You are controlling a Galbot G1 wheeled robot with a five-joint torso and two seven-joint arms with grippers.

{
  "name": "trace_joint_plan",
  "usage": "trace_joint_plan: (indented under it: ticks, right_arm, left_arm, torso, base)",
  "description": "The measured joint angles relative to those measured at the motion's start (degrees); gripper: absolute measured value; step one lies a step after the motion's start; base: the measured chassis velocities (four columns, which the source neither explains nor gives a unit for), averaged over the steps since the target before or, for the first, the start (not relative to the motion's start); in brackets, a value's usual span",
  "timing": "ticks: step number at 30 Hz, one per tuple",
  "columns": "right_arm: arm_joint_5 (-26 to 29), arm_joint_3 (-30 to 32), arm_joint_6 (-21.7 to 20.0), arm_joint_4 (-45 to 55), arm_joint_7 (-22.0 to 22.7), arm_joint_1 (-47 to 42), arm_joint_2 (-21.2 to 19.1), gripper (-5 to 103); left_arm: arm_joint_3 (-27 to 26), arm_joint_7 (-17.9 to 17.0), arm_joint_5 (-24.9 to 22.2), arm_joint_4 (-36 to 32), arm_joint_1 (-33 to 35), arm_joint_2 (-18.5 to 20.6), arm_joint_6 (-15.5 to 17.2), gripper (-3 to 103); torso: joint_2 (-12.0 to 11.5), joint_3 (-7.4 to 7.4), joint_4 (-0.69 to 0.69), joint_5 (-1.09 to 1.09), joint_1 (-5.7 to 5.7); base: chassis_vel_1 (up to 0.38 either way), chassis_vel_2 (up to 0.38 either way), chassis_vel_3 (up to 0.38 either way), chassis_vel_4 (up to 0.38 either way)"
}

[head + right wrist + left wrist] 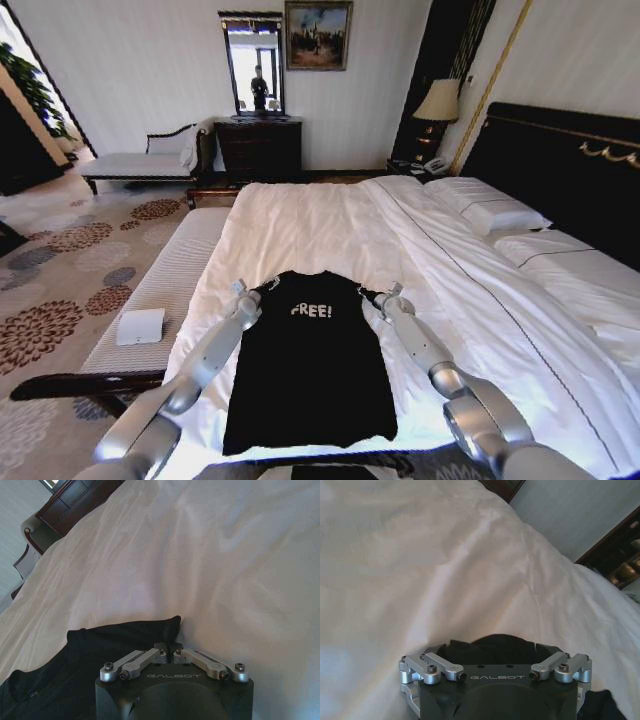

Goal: Fold the clothes on the bed.

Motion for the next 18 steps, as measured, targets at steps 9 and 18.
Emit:
trace_joint_plan:
  ticks: [9,18]
  right_arm:
    - [0.28,0.00,-0.10,0.47,0.39,-0.14,-0.30,1]
    - [0.58,-0.03,-0.16,1.22,1.12,-0.10,-0.48,1]
  left_arm:
    - [-0.09,0.00,1.03,3.15,-0.92,0.83,0.73,101]
    - [-0.01,1.15,1.67,3.22,-0.62,0.15,1.00,76]
  torso:
    - [0.00,0.00,0.03,-0.01,-0.02]
    - [0.00,0.00,0.01,-0.01,-0.01]
  base:
    - [0.000,0.000,0.000,0.000]
    - [0.000,0.000,0.000,0.000]
